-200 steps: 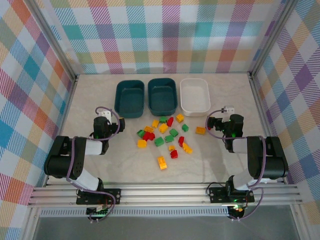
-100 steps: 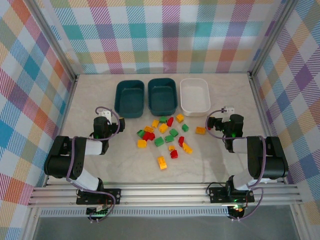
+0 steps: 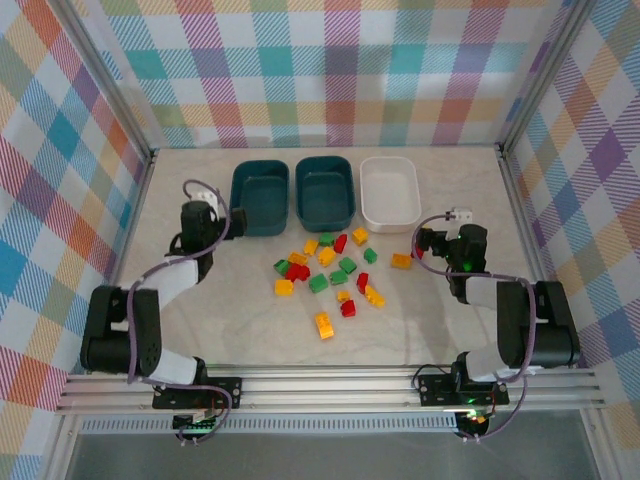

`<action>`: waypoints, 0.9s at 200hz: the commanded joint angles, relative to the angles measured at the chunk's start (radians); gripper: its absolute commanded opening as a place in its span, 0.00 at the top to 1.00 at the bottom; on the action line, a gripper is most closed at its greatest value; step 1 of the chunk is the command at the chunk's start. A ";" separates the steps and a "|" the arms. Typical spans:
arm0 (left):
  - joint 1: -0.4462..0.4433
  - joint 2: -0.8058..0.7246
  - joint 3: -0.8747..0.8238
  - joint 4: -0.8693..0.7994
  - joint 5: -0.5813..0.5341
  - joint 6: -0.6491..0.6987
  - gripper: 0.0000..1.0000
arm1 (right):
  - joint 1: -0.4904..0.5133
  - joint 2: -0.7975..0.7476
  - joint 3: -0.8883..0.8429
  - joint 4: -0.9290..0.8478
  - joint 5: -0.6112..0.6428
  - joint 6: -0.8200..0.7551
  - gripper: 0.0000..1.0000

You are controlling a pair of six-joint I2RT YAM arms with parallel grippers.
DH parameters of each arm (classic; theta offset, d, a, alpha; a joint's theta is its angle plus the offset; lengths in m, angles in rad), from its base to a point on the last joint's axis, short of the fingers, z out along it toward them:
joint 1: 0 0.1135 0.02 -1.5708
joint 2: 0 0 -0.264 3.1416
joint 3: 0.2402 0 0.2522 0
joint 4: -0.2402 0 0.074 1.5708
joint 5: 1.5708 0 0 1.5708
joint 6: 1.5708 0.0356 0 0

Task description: Sort the legos into containers by color

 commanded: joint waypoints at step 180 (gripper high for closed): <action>-0.022 -0.671 -0.227 -0.527 0.072 -0.862 0.19 | 0.049 -0.078 0.433 -1.045 0.018 0.543 0.22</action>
